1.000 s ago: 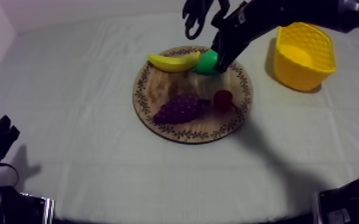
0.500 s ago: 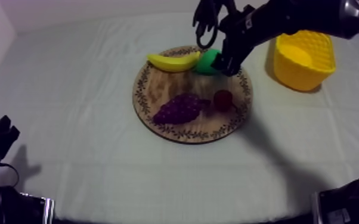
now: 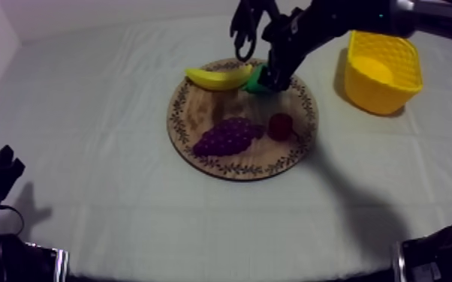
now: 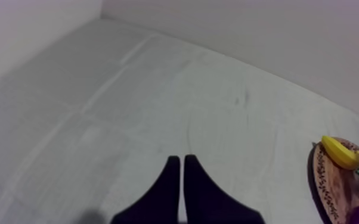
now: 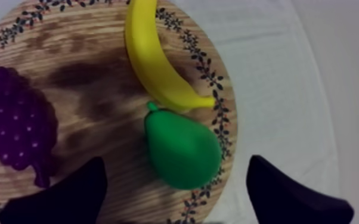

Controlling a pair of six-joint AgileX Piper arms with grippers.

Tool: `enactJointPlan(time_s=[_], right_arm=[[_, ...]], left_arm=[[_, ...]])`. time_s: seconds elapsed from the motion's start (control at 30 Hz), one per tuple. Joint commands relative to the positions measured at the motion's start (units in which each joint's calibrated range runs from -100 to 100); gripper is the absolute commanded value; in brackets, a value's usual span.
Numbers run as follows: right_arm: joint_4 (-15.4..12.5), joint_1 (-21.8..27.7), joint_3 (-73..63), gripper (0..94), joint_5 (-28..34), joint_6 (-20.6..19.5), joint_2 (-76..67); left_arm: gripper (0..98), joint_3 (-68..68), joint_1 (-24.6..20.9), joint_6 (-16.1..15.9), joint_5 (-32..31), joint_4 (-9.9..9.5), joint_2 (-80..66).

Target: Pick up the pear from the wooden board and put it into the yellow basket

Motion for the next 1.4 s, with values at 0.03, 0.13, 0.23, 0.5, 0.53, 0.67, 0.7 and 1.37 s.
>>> enactJointPlan(time_s=[0.03,0.13,0.23,0.5,0.53,0.67,0.7,1.37], right_arm=[[1.45,-0.12,-3.04,82.8,0.56,-0.12,5.17],[2.75,-0.17,-5.28,82.0,0.84,0.00,8.51],[4.35,-0.08,-7.46,81.4,0.86,-0.13,11.56],[6.53,0.94,-13.24,76.6,0.27,0.18,18.28],[6.54,1.12,-13.65,74.9,0.05,0.36,18.81],[5.70,1.88,-14.99,67.4,-0.39,2.01,20.18],[5.43,2.02,-15.20,65.5,-0.46,2.42,20.39],[2.82,1.73,-7.17,45.4,0.14,4.36,11.34]], left_arm=[[0.1,0.00,-0.03,0.01,0.02,0.01,-0.04],[0.1,0.00,-0.03,0.02,0.02,0.01,-0.04],[0.1,0.00,-0.03,0.00,0.02,0.01,-0.04],[0.1,0.00,-0.03,0.02,0.02,0.01,-0.04],[0.1,0.00,-0.03,0.02,0.02,0.01,-0.04],[0.1,0.00,-0.03,0.02,0.02,0.01,-0.04],[0.1,0.00,-0.03,0.02,0.02,0.01,-0.04],[0.1,0.00,-0.03,0.02,0.02,0.01,-0.04]])
